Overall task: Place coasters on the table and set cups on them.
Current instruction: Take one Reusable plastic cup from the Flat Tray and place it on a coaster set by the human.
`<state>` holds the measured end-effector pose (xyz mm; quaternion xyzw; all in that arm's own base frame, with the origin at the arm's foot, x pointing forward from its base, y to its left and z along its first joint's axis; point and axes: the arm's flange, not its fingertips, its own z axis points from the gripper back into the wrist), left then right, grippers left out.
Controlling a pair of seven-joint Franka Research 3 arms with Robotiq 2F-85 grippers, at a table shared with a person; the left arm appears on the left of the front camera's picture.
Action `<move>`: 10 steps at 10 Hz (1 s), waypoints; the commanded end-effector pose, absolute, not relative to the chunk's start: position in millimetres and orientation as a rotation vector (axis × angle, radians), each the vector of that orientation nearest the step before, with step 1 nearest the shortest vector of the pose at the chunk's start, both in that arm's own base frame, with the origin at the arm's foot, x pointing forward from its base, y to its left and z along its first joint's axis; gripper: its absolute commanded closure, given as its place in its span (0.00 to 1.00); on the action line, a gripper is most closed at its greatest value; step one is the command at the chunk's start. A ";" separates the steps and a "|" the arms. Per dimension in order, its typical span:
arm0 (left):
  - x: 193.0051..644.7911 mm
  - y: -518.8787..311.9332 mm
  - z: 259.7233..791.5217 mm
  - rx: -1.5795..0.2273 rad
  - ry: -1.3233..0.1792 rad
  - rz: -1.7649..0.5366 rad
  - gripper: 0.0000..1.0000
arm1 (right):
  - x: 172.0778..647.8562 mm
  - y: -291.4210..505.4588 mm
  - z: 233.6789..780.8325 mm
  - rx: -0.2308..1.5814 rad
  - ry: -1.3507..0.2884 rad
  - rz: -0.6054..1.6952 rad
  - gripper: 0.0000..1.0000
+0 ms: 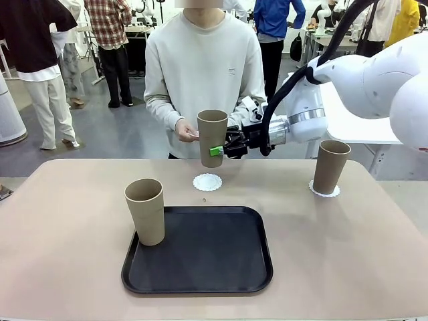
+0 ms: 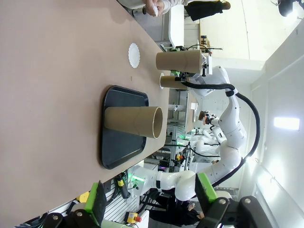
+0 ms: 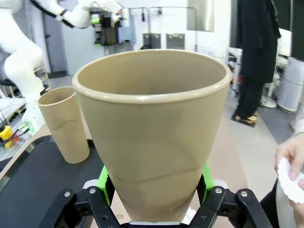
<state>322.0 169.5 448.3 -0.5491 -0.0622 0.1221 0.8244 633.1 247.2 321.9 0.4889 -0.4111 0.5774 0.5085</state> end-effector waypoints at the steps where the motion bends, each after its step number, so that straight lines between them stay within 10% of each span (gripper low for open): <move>1: 321.9 170.3 450.4 -1.188 -0.143 0.255 0.00 | 656.4 254.2 314.7 1.223 -0.959 1.519 0.18; 10: 321.9 170.3 450.4 -1.188 -0.143 0.255 0.00 | 682.6 272.6 270.5 1.273 -0.850 1.491 0.18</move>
